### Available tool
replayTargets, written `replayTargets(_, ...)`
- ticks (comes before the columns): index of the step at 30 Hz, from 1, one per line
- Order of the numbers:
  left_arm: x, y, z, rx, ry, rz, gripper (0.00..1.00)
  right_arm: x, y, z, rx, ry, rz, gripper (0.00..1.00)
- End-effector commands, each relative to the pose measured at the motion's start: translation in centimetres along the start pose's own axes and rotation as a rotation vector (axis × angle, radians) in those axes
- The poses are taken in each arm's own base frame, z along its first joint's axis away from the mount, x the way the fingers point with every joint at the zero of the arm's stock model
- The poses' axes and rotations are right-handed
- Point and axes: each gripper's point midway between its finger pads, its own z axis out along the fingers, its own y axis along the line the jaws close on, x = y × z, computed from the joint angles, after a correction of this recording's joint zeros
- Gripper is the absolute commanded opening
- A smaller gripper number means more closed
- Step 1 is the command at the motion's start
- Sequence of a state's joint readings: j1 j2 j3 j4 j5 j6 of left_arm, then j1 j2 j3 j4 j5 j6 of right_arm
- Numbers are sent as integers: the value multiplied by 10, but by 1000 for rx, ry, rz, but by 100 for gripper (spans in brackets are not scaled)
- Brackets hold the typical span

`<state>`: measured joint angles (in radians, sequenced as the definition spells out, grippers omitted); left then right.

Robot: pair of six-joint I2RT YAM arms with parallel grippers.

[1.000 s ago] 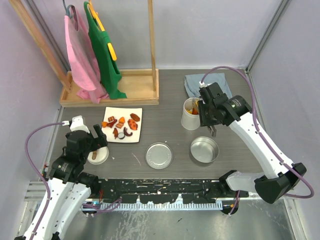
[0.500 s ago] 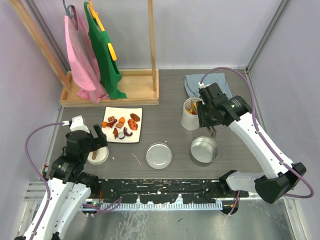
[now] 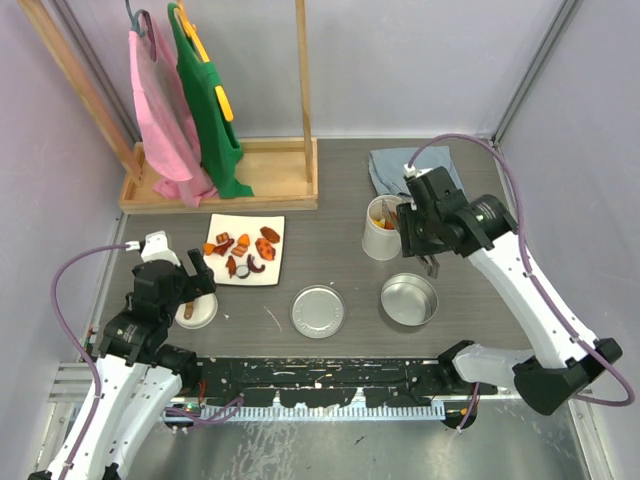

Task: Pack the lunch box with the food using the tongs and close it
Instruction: Place the fake food in the packing box, then move the packing box to the center of the board.

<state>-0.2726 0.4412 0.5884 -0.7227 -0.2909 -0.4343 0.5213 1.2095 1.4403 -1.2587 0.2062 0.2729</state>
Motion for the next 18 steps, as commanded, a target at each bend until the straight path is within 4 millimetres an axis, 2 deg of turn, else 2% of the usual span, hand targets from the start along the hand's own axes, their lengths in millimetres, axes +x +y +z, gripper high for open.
replayTargets(1,-14,-6,-2,24,-42,-17,98,4,6,-38,-102,-71,43,49)
replayTargets(6,-13,-8,-2,33,-37,-14,98,45,12,-55,-208,-37,107,49)
replayTargets(10,-12,-10,-2,43,-29,-10,98,86,19,-58,-284,38,159,47)
replayTargets(15,-11,-11,-2,53,-25,-7,98,134,21,-52,-321,154,191,47)
replayTargets(18,-13,-12,-3,54,-31,-9,98,150,21,-40,-312,212,191,48)
